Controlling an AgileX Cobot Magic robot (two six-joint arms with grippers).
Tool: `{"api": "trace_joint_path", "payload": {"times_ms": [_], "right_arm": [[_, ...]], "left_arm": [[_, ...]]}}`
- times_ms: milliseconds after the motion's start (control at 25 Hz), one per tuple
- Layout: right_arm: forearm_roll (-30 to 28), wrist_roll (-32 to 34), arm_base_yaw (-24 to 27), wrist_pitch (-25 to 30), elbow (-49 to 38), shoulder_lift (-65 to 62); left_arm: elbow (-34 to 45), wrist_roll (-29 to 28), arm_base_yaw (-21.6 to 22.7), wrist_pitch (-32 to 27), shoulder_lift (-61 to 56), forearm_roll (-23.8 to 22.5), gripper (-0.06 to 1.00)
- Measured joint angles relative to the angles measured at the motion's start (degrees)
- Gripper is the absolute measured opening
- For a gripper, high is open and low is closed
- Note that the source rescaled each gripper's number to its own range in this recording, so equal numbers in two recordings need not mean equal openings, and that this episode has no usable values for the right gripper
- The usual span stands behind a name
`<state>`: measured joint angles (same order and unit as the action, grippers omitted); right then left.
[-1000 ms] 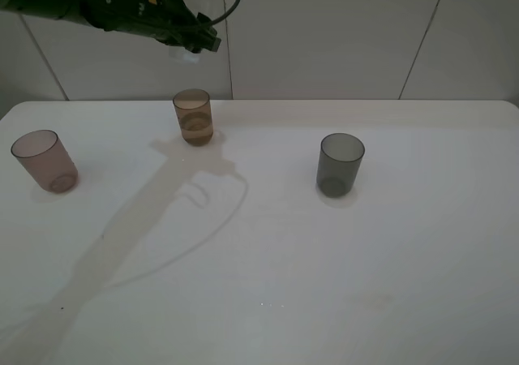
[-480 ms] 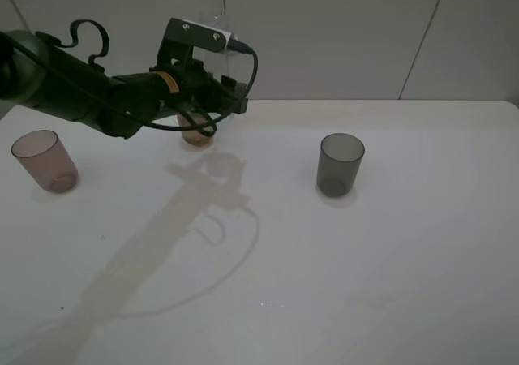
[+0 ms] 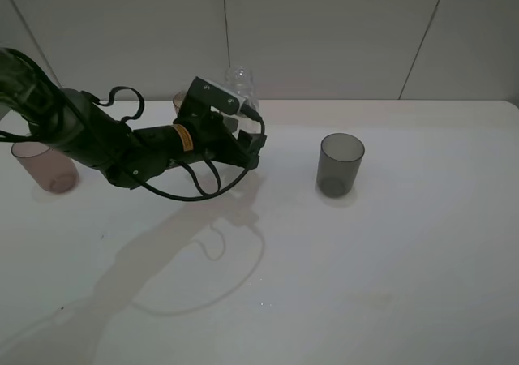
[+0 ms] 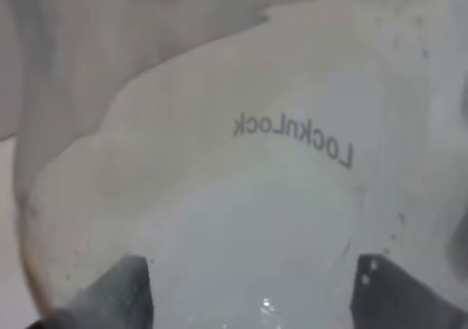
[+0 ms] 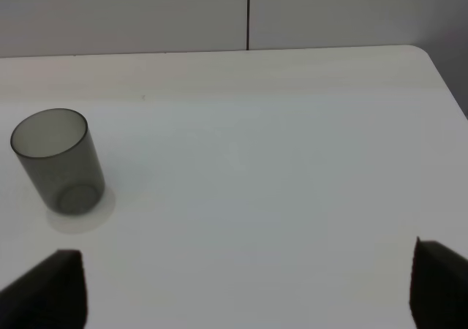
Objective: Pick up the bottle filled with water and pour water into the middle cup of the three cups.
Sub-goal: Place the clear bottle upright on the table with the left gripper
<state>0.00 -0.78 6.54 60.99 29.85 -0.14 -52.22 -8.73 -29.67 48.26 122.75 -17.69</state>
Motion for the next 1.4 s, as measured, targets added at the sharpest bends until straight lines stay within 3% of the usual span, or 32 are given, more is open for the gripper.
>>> {"api": "trace_joint_path", "payload": {"times_ms": [680, 720, 840, 880, 920, 1000, 1400], "right_arm": [[0.0, 0.0, 0.0, 0.0, 0.0, 0.0], [0.0, 0.0, 0.0, 0.0, 0.0, 0.0], [0.0, 0.0, 0.0, 0.0, 0.0, 0.0], [0.0, 0.0, 0.0, 0.0, 0.0, 0.0], [0.0, 0.0, 0.0, 0.0, 0.0, 0.0], [0.0, 0.0, 0.0, 0.0, 0.0, 0.0], [0.0, 0.0, 0.0, 0.0, 0.0, 0.0]], "left_arm": [[0.0, -0.12, 0.0, 2.83, 4.5, -3.3, 0.01], [0.0, -0.12, 0.0, 2.97, 4.5, -3.3, 0.08], [0.0, 0.16, 0.0, 3.29, 4.5, -3.3, 0.69], [0.0, 0.2, 0.0, 3.29, 4.5, -3.3, 0.83], [0.0, 0.32, 0.0, 3.24, 4.5, -3.3, 0.89], [0.0, 0.34, 0.0, 3.24, 4.5, -3.3, 0.95], [0.01, 1.36, 0.0, 2.96, -0.2, -3.42, 0.98]]}}
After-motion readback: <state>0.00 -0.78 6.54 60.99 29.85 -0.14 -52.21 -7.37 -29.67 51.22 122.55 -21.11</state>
